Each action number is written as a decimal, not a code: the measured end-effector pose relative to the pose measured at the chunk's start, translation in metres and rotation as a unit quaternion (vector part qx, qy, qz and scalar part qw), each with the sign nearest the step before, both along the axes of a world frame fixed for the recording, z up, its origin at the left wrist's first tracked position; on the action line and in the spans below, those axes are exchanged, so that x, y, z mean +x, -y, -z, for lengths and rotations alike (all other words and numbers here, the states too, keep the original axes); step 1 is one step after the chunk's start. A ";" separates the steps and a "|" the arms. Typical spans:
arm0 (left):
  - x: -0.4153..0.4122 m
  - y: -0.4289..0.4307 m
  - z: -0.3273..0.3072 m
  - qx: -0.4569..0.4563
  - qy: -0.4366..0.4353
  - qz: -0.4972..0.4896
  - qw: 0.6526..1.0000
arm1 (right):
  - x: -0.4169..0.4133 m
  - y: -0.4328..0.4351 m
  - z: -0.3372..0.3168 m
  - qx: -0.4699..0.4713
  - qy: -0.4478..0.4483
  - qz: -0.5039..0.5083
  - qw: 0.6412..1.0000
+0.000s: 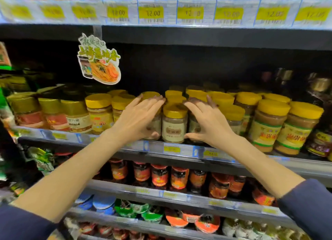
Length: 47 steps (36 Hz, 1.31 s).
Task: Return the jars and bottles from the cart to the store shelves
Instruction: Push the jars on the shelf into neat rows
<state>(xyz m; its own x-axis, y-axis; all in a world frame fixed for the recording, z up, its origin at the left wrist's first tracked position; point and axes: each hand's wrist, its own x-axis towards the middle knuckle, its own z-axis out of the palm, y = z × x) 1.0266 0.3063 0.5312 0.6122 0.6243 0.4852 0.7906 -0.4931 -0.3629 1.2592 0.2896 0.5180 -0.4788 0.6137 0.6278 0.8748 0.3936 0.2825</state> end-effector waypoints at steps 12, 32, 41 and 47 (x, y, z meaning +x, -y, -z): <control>-0.051 -0.024 0.002 -0.047 -0.065 0.019 0.997 | -0.047 -0.004 0.014 0.036 -0.006 0.062 0.997; -0.046 -0.040 0.015 0.069 -0.038 0.106 0.991 | -0.054 -0.010 0.020 0.030 0.014 0.123 0.992; -0.038 -0.043 0.012 0.032 -0.074 0.059 0.995 | -0.049 -0.015 0.018 0.032 0.030 0.111 0.993; -0.036 -0.046 0.016 0.041 -0.081 0.043 0.995 | -0.047 -0.015 0.017 0.019 0.033 0.114 0.993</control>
<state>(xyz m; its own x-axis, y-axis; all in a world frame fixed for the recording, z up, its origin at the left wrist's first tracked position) 0.9905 0.3525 0.5155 0.7362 0.5281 0.4231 0.6743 -0.5201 -0.5242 1.2119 0.3048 0.5012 -0.3709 0.6871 0.6247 0.9191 0.1753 0.3528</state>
